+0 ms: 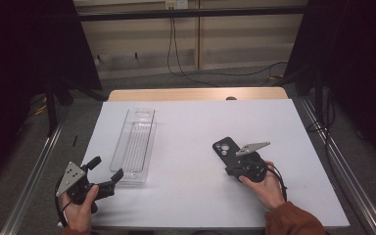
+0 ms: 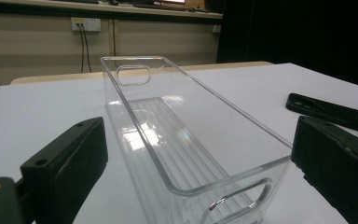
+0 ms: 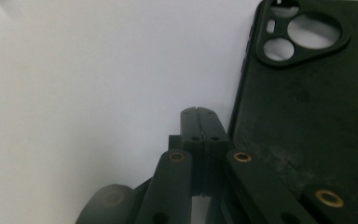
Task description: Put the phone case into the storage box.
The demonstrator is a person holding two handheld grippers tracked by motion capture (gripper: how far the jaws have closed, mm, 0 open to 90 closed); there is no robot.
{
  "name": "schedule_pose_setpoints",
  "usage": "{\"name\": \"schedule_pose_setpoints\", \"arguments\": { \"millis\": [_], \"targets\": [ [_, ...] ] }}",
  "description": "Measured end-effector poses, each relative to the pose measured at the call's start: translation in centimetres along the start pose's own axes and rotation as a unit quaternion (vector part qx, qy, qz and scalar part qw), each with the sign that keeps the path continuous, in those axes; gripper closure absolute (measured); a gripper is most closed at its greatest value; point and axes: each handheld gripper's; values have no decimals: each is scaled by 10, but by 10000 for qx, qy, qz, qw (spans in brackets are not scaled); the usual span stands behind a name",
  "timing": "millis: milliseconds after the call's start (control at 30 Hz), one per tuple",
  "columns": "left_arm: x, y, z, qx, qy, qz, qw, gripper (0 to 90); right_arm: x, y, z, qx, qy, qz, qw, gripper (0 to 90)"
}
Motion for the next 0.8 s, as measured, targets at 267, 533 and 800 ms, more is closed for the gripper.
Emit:
{"name": "schedule_pose_setpoints", "arguments": {
  "millis": [267, 533, 800],
  "targets": [
    [0, 0, 0, 5, -3, -11, 10000, 37, 16, 2, -1, -67, -477, -83, 9988, 855],
    [1, 1, 0, 0, -5, -10, 10000, 37, 22, 6, -4, 34, -742, -241, 9969, 549],
    [-1, 0, 0, 22, -18, -18, 10000, 36, 25, 4, -6, -54, -821, -19, 9966, 186]
  ]
}}
Point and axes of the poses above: each handheld gripper's, and its own axes: x roughly backward along the jaws, z roughly out of its underside, y roughly to its left, and after that the axes turned 4 degrees about -y, right-handed
